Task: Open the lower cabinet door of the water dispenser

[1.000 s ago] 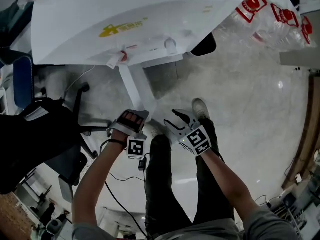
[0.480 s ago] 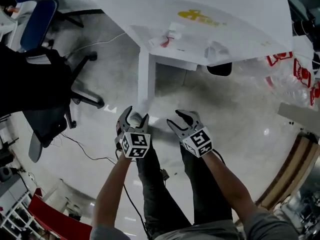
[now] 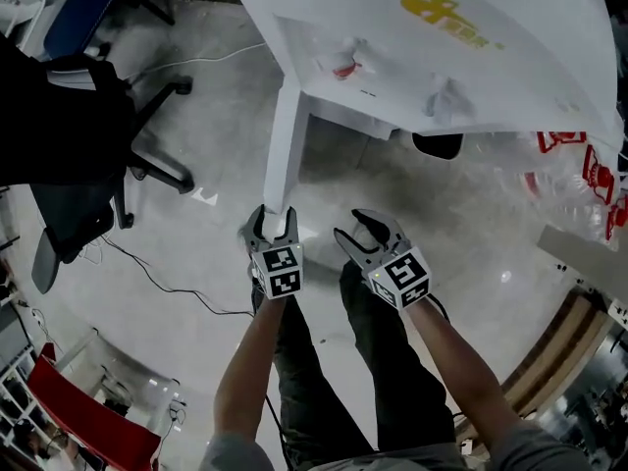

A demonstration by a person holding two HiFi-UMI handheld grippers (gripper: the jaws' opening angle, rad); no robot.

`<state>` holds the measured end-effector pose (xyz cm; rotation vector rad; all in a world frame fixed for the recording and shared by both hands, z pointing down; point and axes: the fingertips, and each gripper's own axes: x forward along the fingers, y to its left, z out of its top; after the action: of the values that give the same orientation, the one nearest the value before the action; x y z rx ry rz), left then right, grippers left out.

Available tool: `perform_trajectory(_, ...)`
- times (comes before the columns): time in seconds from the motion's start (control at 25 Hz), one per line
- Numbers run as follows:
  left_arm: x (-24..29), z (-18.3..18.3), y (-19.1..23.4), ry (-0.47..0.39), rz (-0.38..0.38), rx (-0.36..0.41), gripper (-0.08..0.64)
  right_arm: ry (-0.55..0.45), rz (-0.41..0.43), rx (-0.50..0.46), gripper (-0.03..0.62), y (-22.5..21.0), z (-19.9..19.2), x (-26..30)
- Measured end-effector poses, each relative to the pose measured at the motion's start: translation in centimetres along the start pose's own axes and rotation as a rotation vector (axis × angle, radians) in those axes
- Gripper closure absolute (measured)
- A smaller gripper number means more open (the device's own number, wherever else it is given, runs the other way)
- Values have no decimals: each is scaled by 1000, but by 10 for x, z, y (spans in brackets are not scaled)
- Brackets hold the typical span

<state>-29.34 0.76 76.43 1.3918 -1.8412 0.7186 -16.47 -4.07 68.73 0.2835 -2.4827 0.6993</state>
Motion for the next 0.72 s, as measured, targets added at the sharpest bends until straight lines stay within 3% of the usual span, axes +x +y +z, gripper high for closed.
perform_trajectory(0.08, 3, 1, 3, -3, 24, -6, 381, -4, -10, 11, 388, -4, 0, 1)
perform_trajectory(0.36, 3, 1, 14, 24, -5, 24, 385, -10, -40, 51, 388, 1, -1, 5)
perform_trajectory(0.72, 8, 6, 54, 49, -84, 160, 387, -31, -101, 122, 388, 23, 3, 34)
